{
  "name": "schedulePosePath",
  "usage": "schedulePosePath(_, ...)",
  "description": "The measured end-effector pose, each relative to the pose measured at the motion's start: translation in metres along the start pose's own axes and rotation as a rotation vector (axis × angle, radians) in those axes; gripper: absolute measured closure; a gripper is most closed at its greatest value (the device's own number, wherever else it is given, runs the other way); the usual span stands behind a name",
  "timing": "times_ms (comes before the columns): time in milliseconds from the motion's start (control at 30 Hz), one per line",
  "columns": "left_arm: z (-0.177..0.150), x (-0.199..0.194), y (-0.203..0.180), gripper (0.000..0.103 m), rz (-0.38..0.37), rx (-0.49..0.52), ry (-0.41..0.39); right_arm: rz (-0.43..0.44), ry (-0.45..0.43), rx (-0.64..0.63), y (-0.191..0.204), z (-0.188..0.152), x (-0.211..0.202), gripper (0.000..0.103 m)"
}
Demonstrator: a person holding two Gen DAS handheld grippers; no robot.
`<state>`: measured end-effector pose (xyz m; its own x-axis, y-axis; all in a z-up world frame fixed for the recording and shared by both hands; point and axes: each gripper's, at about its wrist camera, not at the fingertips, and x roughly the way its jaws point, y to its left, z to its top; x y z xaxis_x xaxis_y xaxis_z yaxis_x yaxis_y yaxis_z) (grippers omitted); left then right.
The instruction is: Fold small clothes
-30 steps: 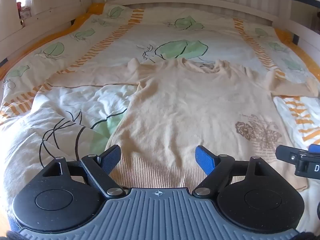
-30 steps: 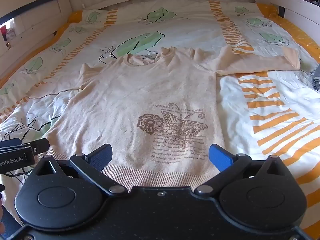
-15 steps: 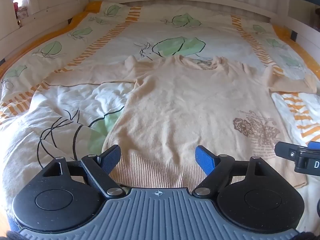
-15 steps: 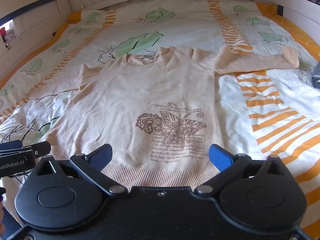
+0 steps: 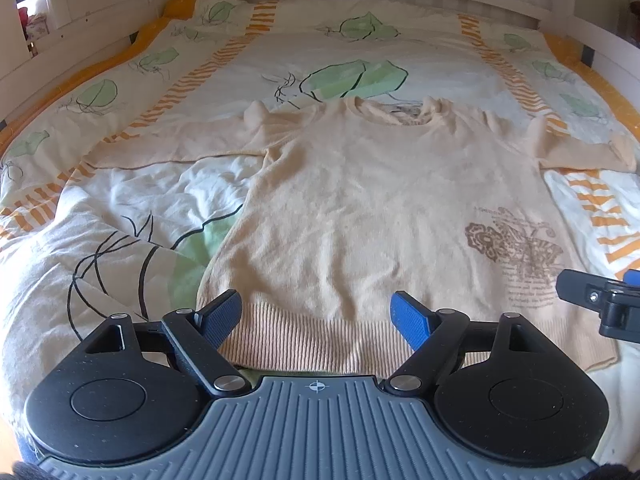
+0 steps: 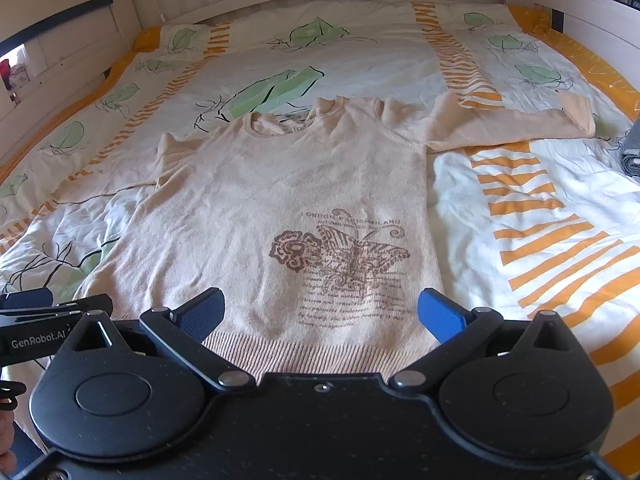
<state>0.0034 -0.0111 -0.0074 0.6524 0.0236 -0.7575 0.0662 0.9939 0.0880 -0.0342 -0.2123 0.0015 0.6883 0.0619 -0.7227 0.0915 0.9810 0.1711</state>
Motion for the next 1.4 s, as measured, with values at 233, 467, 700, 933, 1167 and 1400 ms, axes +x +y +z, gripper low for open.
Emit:
schedulePosePath(233, -0.002, 0.002, 0.001, 0.022, 0.003, -0.001, 0.014, -0.002, -0.006, -0.001, 0.000, 0.000, -0.001, 0.001)
schedulePosePath(467, -0.001, 0.004, 0.003, 0.022, 0.001, -0.007, 0.023, -0.003, -0.001, -0.005, 0.001, 0.000, -0.001, 0.001)
schedulePosePath(700, -0.003, 0.007, 0.002, 0.022, -0.002, -0.006, 0.036, -0.003, 0.014, 0.002, 0.001, -0.002, 0.002, 0.001)
schedulePosePath(933, -0.003, 0.011, 0.003, 0.022, -0.005, -0.016, 0.050, -0.003, 0.030, -0.001, 0.002, -0.003, 0.005, 0.001)
schedulePosePath(1167, -0.005, 0.014, 0.002, 0.022, -0.006, -0.008, 0.062, -0.002, 0.039, 0.004, 0.001, -0.003, 0.007, 0.001)
schedulePosePath(1400, -0.003, 0.014, 0.002, 0.022, 0.001, -0.010, 0.063, 0.003, 0.047, 0.009, 0.000, -0.005, 0.008, 0.001)
